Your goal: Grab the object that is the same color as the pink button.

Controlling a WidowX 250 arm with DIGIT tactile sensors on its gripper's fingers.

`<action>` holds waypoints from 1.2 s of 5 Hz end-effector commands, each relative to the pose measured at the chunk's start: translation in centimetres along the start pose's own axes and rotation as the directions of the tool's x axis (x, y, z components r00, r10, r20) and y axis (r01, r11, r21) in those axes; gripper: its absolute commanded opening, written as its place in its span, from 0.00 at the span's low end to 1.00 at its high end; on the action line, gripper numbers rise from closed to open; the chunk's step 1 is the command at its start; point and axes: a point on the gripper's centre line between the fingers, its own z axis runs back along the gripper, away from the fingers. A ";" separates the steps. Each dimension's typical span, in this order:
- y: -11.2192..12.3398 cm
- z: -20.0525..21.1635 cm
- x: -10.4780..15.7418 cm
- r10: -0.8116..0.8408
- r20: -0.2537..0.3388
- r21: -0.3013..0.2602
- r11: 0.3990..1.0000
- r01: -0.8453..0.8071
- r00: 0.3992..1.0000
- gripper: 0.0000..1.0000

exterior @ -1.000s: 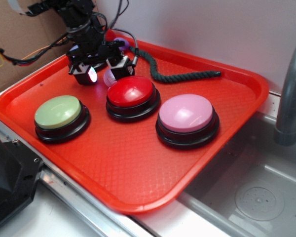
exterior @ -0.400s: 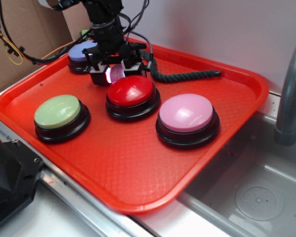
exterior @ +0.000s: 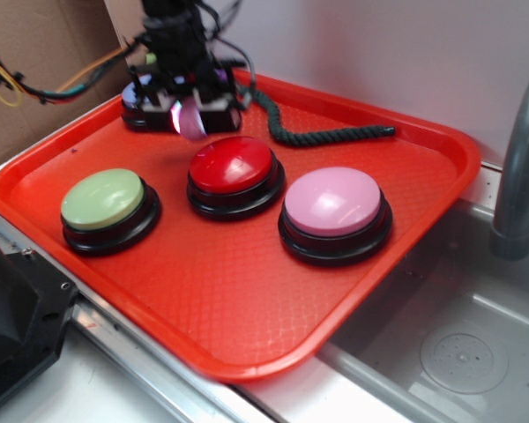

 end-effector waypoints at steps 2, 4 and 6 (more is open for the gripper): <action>5.7 9.7 3.9 -0.148 0.109 -0.068 0.986 0.156 0.983 0.00; 3.7 11.6 0.4 -0.175 0.093 -0.078 0.980 0.182 0.980 0.00; 3.4 10.5 0.5 -0.135 0.106 -0.012 0.991 0.136 0.985 0.00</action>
